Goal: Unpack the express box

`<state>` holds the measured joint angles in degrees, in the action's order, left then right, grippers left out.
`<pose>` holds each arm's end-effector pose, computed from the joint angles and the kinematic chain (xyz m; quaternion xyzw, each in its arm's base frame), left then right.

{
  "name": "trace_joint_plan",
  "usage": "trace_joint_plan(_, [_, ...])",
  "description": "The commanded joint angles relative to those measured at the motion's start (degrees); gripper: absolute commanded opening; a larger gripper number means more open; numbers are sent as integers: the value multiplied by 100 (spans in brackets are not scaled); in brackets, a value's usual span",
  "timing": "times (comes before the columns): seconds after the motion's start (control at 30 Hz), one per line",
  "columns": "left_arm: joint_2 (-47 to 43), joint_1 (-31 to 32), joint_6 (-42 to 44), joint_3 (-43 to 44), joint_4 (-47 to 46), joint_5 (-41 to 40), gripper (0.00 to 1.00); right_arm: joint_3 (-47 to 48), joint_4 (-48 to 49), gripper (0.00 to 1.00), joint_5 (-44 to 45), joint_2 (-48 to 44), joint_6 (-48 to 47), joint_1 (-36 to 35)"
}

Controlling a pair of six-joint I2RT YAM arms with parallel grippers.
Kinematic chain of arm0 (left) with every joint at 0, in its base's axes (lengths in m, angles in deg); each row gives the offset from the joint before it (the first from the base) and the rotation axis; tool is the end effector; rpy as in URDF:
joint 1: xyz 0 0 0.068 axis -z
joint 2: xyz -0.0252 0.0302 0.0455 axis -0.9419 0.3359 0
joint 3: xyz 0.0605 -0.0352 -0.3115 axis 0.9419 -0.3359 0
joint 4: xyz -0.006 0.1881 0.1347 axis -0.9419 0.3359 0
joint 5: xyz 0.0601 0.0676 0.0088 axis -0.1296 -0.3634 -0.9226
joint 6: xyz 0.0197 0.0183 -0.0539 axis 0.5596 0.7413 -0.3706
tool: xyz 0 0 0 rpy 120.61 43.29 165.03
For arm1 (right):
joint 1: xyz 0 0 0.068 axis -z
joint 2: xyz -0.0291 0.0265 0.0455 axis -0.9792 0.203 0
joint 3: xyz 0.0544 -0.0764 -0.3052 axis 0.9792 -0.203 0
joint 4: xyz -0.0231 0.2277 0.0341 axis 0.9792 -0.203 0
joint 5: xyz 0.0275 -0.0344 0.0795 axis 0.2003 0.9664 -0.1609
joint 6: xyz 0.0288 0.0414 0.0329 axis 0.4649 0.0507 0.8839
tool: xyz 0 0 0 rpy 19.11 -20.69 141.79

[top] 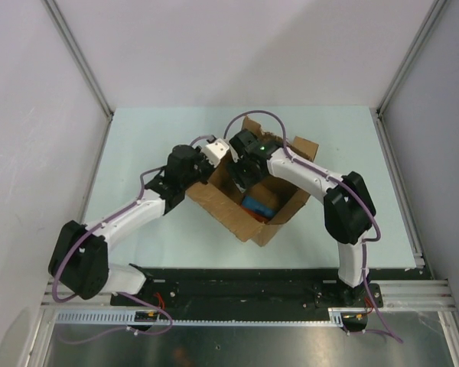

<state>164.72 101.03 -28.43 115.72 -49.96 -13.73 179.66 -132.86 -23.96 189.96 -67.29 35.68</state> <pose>0.2372 -0.1428 0.3296 0.3688 0.7410 -0.0665 0.5573 0.3040 0.2771 0.2926 -0.3328 0.9121 0.0710 0.2284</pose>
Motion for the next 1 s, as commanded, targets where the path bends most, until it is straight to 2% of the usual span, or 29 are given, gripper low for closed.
trace_joint_plan(0.0, [158,-138,961,-32,-729,31,0,523,-80,62,123,47,-129,16])
trace_joint_plan(0.3, [18,-367,1479,153,-1659,31,0,673,122,62,-114,-391,-376,157])
trace_joint_plan(0.53, [-193,-367,1524,-136,-2346,92,0,-126,377,60,-10,-814,-613,165])
trace_joint_plan(0.63, [-307,-367,1480,-277,-2452,180,0,-399,579,64,96,-876,-604,157])
trace_joint_plan(0.97, [-395,-385,1339,-550,-2478,487,0,-268,975,67,756,1,-920,-20])
